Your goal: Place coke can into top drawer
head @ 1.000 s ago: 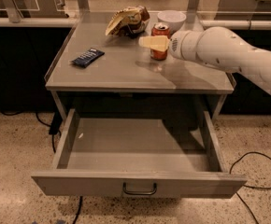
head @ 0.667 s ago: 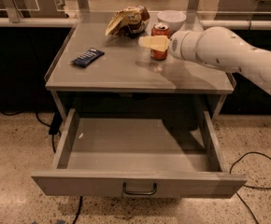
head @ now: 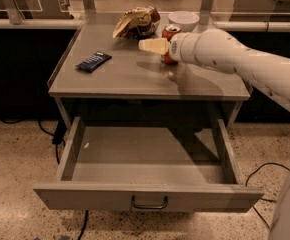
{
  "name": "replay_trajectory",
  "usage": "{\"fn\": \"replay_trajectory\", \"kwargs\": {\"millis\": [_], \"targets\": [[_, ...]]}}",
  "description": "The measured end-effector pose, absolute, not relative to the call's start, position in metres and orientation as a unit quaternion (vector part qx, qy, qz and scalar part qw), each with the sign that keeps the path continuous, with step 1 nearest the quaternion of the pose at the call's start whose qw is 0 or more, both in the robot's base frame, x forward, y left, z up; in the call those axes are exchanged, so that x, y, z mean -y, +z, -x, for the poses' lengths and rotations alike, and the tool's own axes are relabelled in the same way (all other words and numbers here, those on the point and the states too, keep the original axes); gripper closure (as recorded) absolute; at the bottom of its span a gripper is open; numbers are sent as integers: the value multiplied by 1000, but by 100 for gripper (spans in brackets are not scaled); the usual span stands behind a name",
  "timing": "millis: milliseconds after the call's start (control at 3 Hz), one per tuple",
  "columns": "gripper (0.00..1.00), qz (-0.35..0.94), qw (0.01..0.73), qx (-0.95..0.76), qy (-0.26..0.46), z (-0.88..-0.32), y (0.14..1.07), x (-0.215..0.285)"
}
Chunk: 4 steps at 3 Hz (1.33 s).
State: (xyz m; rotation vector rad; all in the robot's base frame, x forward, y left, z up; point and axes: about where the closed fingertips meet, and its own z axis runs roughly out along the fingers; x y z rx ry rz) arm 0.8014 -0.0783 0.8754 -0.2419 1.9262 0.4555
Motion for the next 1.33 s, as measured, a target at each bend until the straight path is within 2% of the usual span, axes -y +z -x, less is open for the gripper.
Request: {"fn": "replay_trajectory", "kwargs": {"millis": [667, 1000, 1333], "targets": [[0, 79, 547, -815, 175, -814, 875, 77], [15, 79, 547, -815, 175, -814, 875, 76], [39, 79, 547, -815, 175, -814, 875, 76]]}}
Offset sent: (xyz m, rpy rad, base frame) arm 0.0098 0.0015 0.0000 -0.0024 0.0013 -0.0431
